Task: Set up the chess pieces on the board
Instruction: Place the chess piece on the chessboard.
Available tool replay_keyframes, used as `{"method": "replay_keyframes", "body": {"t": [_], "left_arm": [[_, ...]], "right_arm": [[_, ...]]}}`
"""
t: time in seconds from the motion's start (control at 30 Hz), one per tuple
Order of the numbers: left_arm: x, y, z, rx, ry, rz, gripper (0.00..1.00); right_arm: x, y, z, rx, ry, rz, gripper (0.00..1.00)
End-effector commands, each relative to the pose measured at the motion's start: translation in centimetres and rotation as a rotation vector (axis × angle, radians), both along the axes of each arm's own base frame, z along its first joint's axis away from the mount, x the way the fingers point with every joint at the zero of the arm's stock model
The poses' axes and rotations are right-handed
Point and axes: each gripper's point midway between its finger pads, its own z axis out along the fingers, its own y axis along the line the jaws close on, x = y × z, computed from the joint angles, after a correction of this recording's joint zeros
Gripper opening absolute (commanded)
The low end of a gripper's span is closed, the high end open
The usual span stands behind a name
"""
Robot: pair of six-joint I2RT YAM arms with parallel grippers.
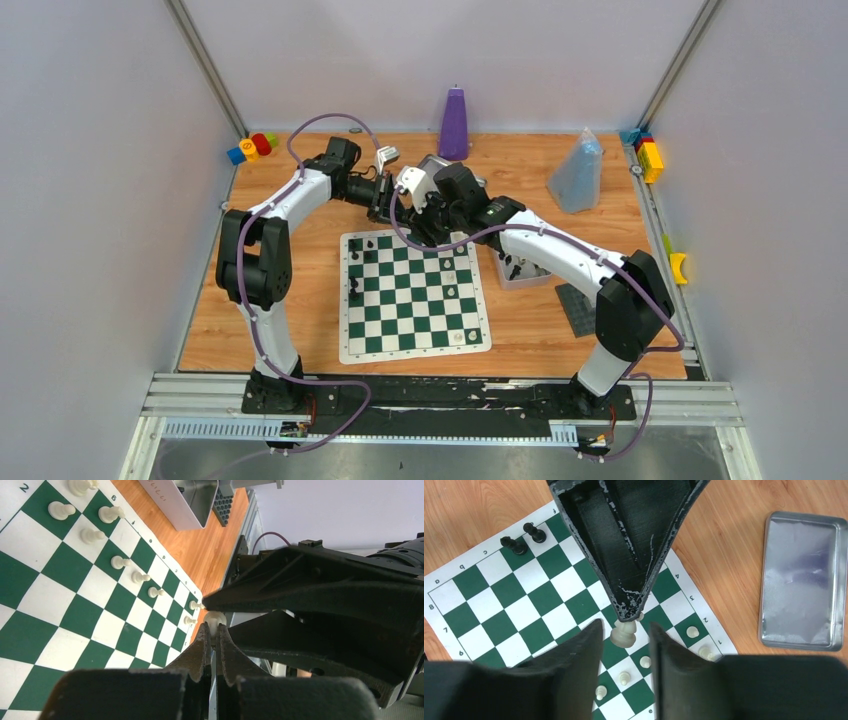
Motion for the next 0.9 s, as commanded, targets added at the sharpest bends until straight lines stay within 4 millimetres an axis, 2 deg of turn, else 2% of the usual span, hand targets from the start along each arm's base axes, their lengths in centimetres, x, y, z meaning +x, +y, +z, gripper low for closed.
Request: {"method": "replay_keyframes", "body": {"t": [0.0, 0.07, 0.13, 0.27, 0.37, 0.43, 0.53, 0.67, 0.77, 0.87], "left_arm": [[-0.2, -0.2, 1.8, -0.024, -0.074, -0.031, 0.00], [-0.2, -0.1, 2.0, -0.014, -0.101, -0.037, 0.00], [-0.2, 0.1, 2.2, -0.001, -0.125, -0.041, 0.00], [0.1, 0.5, 2.1, 0.046, -0.210, -0.051, 0.00], [0.5, 1.1, 0.9, 0.151, -0.359, -0.061, 0.00], [0.4, 0.8, 0.4, 0.192, -0.454, -0.084, 0.00], [-0.4, -0.8, -0.5, 0.219, -0.565, -0.131, 0.00], [-1.7, -4.3, -1.0, 0.261, -0.741, -0.213, 0.00], [-3.4, -7.7, -1.6, 0.296, -0.851, -0.288, 0.00], [-4.6, -10.2, -2.4, 0.310, -0.920, -0.334, 0.00]], "right_arm": [[0.9, 0.2, 2.6, 0.037, -0.064, -0.026, 0.47], [0.5, -0.4, 2.6, 0.030, -0.053, -0.014, 0.58], [-0.2, -1.3, 3.0, 0.032, -0.039, 0.005, 0.64], [-1.2, -4.1, 4.1, 0.064, -0.003, 0.009, 0.66], [-0.6, -7.3, 5.2, 0.104, 0.017, -0.043, 0.65], [-0.1, -9.5, 5.7, 0.123, 0.021, -0.091, 0.65], [1.0, -12.9, 5.8, 0.151, 0.034, -0.181, 0.64], [1.8, -17.2, 5.4, 0.189, 0.063, -0.289, 0.64], [1.7, -19.1, 4.7, 0.204, 0.066, -0.336, 0.63], [1.7, -20.3, 4.1, 0.208, 0.055, -0.370, 0.63]]}}
